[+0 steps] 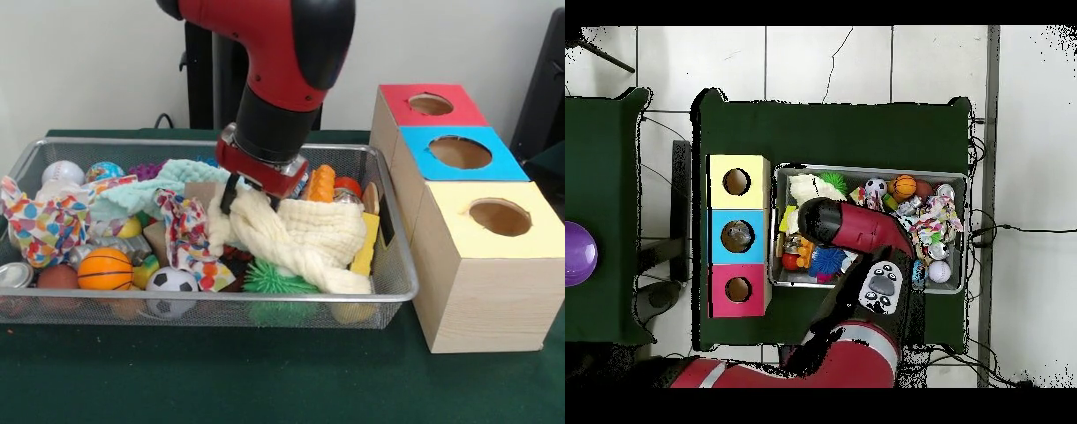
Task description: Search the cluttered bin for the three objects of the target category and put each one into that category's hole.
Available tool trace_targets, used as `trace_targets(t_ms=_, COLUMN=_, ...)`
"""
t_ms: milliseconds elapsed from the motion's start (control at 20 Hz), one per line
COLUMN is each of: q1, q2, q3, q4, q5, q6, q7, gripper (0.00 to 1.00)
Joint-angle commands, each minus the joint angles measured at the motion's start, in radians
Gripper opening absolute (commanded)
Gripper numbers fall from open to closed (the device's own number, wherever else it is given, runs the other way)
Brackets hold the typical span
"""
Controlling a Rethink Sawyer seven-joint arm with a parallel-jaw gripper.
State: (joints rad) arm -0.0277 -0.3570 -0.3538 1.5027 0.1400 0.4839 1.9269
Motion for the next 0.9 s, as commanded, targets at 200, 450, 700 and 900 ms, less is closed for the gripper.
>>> trace_targets(t_ms=200, q1=-0.052, q2=-0.091, q3=0.117, q4=0.032, q5=0.007, q6=0.083, q7=0.068, gripper=1.0)
trace_targets(t_ms=450, q1=-0.127, q2=-0.171, q3=0.208, q4=0.094, q5=0.016, q6=0.077, q7=0.006, gripper=1.0)
trace_targets(t_ms=700, q1=-0.174, q2=-0.236, q3=0.263, q4=0.173, q5=-0.01, q6=0.062, q7=-0.028, gripper=1.0)
trace_targets(t_ms=900, q1=-0.215, q2=-0.262, q3=0.31, q4=0.19, q5=-0.027, q6=0.116, q7=-0.069, gripper=1.0)
